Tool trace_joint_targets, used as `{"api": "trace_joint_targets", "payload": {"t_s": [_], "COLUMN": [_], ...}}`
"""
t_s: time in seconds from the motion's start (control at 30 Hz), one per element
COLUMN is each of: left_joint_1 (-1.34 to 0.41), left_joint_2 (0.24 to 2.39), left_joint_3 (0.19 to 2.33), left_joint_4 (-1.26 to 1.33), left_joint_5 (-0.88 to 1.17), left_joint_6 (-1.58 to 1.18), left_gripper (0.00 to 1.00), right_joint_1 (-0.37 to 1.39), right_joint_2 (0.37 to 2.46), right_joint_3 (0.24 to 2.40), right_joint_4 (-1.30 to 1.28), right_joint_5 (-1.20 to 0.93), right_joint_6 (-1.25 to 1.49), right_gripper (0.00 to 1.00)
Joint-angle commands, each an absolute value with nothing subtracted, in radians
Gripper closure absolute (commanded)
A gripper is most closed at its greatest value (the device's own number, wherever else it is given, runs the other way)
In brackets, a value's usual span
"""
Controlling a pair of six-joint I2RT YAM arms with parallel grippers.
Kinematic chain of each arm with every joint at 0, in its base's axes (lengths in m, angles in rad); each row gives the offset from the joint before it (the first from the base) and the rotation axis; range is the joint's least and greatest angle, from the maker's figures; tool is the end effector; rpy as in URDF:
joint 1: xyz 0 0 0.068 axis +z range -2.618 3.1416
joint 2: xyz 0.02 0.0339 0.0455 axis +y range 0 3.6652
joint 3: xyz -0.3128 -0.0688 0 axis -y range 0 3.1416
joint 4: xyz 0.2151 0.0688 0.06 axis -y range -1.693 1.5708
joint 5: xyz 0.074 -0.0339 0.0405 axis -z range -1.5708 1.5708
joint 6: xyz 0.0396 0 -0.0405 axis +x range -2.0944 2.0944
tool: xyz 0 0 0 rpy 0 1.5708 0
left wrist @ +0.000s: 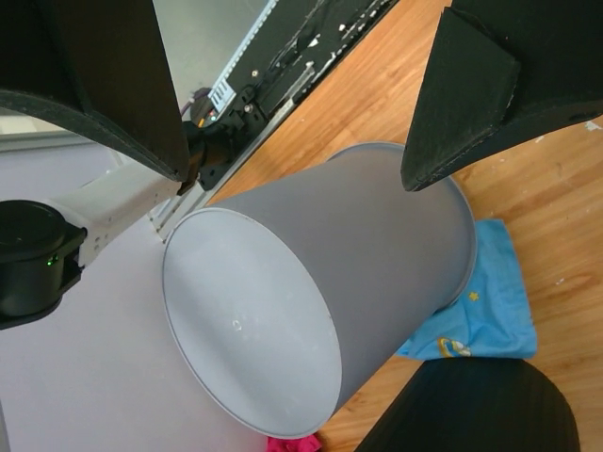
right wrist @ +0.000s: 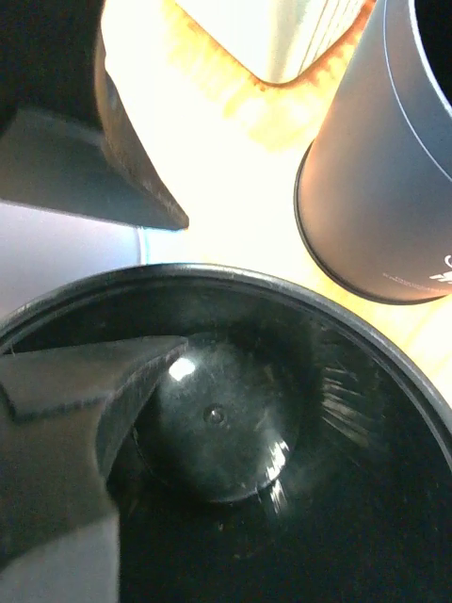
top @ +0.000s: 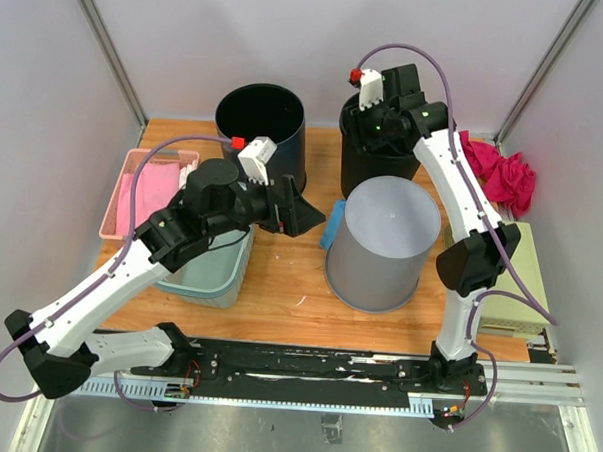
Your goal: Turn the large container upside down
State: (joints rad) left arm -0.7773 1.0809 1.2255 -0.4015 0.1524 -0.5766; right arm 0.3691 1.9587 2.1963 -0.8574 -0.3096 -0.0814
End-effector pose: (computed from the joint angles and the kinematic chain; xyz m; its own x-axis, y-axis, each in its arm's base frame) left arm 0.1287 -0.1351 0.4511 -0.5868 -0.1786 -0.7898 0.5701 0.6015 -0.5596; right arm 0.3913 0.1643 0.4471 -0.4932 -0.2738 -0.8257 -0.6171 0.7792 0.1102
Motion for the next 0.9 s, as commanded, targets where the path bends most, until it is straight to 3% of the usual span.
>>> {"api": "trace_joint_targets", "payload": {"t_s": [0.0,0.1,0.23,0.43,0.53,0.63,0.77,0.87], "left_joint_1": [-0.776,-0.777,-0.776,-0.776,-0.777,-0.776,-0.776,-0.776], "left_joint_2": [1.049,1.036,1.030,1.049,1.069,1.093,1.123,1.150], "left_joint_3": [1.212,1.197,1.180,1.170,1.174,1.185,1.211,1.237], "left_joint_4": [-0.364,-0.362,-0.353,-0.331,-0.321,-0.318,-0.313,-0.310], "left_joint_5": [0.119,0.110,0.102,0.120,0.125,0.127,0.118,0.113], "left_joint_6": [-0.593,-0.595,-0.592,-0.598,-0.600,-0.597,-0.587,-0.581], "left_gripper": [0.01,0.01,0.01,0.01,0.01,0.01,0.01,0.01], "right_joint_1": [0.382,0.382,0.382,0.382,0.382,0.371,0.276,0.155], "right_joint_2": [1.971,1.965,1.975,2.027,2.042,2.020,1.893,1.786], "right_joint_3": [2.223,2.221,2.219,2.223,2.268,2.296,2.178,1.991], "right_joint_4": [-0.895,-0.902,-0.910,-0.921,-0.936,-0.922,-0.717,-0.347], "right_joint_5": [-0.272,-0.263,-0.280,-0.289,-0.273,-0.261,-0.454,-0.701], "right_joint_6": [-0.091,-0.092,-0.088,-0.074,-0.062,-0.024,0.149,0.407], "right_gripper": [0.55,0.54,0.73,0.77,0.98,1.00,1.00,1.00]}}
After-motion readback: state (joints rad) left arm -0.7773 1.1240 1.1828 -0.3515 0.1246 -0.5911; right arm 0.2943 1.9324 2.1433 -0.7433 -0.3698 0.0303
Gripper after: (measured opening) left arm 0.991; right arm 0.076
